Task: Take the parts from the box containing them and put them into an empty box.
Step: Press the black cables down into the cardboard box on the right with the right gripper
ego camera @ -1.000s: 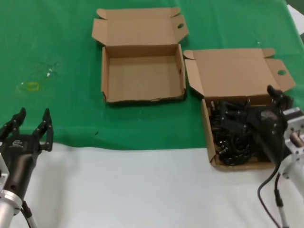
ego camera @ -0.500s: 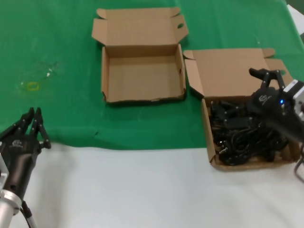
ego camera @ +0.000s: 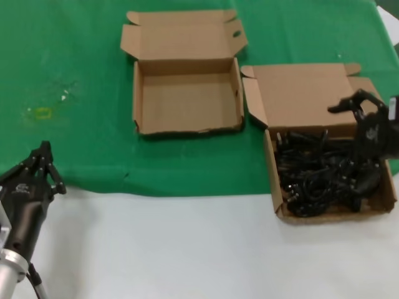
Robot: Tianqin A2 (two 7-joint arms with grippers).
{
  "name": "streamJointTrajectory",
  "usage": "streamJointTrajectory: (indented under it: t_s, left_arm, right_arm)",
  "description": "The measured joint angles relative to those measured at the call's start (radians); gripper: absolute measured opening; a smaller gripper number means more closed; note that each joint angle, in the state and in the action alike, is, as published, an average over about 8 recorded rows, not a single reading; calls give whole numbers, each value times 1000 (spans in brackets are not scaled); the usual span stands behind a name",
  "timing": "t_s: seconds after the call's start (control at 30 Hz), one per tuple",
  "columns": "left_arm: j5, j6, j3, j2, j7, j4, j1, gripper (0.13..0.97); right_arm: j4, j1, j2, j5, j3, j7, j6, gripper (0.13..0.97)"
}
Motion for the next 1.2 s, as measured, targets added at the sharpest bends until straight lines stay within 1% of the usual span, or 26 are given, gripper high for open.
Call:
streamJointTrajectory:
  t_s: [0.1,0.23,0.33,0.47,0.63,0.83,1.03,1.2]
  left_arm:
    - [0,0,0,0,0,0,0,144]
    - [0,0,0,0,0,0,0,144]
    - [0,0,0,0,0,0,0,144]
    - [0,0,0,0,0,0,0,144]
    - [0,0,0,0,0,0,0,144]
    - [0,0,0,0,0,0,0,144]
    - [0,0,0,0,0,0,0,144]
    - [0,0,0,0,0,0,0,144]
  right_arm:
    - [-82,91,-18,-49,-37,-70,-117,966]
    - [-206,202,-58,-127,-85,-187,-239,966]
    - [-302,273,-93,-186,-120,-281,-304,966]
    - [-421,343,-139,-257,-159,-394,-355,966]
    - [-563,408,-194,-330,-194,-511,-375,966]
    - [-740,488,-261,-392,-216,-625,-361,966]
    - [-908,577,-329,-428,-221,-710,-332,966]
    - [-999,630,-368,-445,-218,-751,-314,966]
